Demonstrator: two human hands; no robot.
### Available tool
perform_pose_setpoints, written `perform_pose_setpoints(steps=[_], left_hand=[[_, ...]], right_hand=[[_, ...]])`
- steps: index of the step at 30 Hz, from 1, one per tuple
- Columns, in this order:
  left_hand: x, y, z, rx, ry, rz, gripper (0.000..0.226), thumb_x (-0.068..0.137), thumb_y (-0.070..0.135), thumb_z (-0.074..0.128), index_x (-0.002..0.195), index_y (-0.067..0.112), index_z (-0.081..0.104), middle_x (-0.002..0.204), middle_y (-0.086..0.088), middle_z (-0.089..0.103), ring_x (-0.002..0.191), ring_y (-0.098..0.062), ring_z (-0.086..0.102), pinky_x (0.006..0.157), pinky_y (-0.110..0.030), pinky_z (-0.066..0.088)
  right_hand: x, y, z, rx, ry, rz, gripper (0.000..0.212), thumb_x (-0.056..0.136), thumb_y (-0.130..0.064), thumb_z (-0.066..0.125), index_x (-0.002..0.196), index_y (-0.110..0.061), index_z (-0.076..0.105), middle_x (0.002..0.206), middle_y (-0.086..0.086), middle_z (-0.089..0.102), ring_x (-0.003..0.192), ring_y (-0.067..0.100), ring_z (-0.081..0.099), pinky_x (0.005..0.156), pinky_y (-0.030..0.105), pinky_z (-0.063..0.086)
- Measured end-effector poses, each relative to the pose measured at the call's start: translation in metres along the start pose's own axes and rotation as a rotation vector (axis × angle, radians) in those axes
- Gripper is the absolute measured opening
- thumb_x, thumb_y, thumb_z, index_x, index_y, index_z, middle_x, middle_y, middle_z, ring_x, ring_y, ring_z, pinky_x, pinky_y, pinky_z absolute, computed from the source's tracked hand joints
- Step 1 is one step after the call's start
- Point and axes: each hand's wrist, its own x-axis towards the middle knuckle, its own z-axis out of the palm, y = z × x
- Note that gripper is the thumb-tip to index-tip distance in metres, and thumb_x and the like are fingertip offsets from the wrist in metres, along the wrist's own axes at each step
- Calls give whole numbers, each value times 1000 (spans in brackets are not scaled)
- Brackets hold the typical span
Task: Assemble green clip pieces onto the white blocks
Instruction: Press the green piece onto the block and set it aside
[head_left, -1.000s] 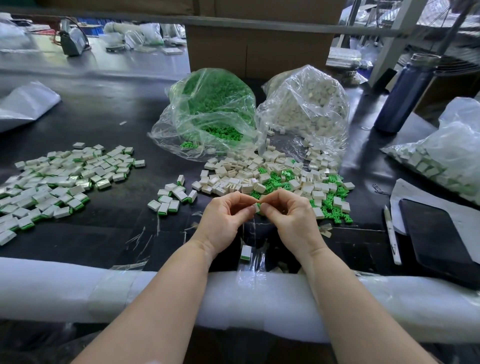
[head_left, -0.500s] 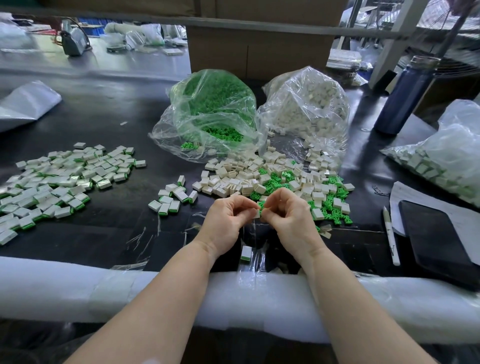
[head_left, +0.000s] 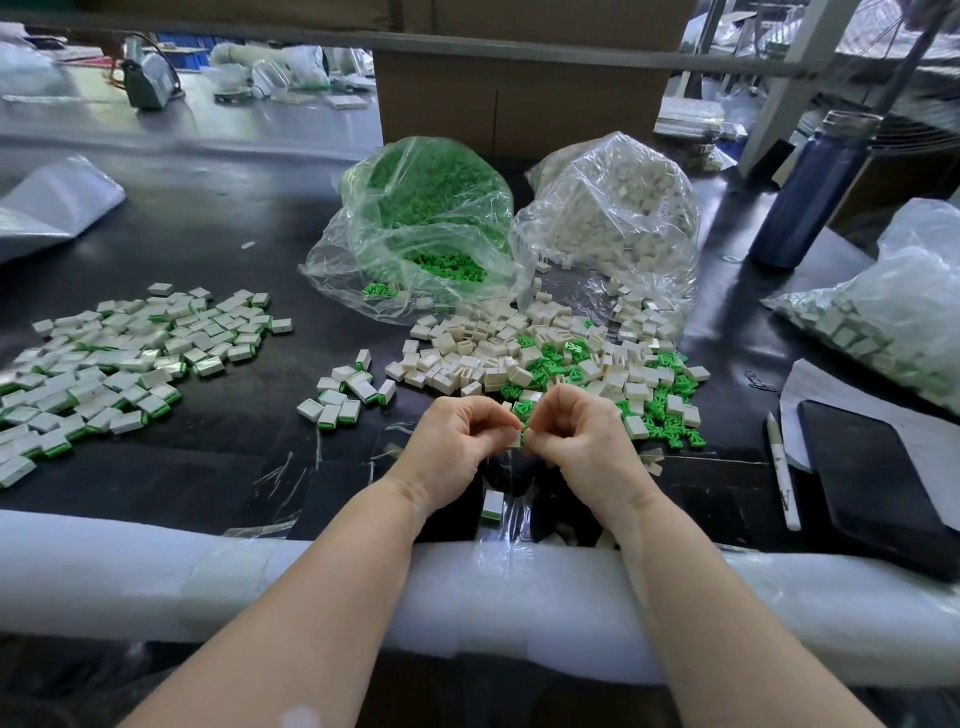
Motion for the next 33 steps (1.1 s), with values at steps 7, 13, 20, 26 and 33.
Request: perform_pose_setpoints(steps=[7,13,20,26,33], left_hand=[[-1,1,1,46,-30,31,11,83,-4,62,82,5,68,70,7,62,65,6,56,73,-12,47],[0,4,0,-151,118,-15,16,86,-1,60,81,13,67,73,-2,66,66,-4,62,67,-16,52],[-2,3,2,-143,91,-45,3,89,7,59,92,7,60,78,-9,65,70,-14,61,71,-24,52],[-1,1,1,-32,91,2,11,83,6,67,93,4,69,85,-6,69,79,-9,63,80,-16,50],[0,1,1,-21,89,-10,7,83,7,66,85,13,69,86,-7,69,80,-9,63,80,-16,51]], right_hand=[[0,0,1,23,-23,1,26,77,10,64,71,-14,56,68,2,60,64,12,58,60,17,46],[1,-1,3,190,49,-18,10,85,-1,63,85,-11,64,73,2,67,65,6,63,61,18,50],[2,0,4,185,71,-4,11,85,-3,64,79,-12,66,65,-1,68,59,6,64,56,17,50],[3,1,5,73,102,-20,17,86,-10,65,71,-18,62,60,-7,61,54,2,56,54,15,46],[1,0,4,48,92,32,17,87,-8,64,71,-12,62,58,0,59,48,3,50,50,16,44]])
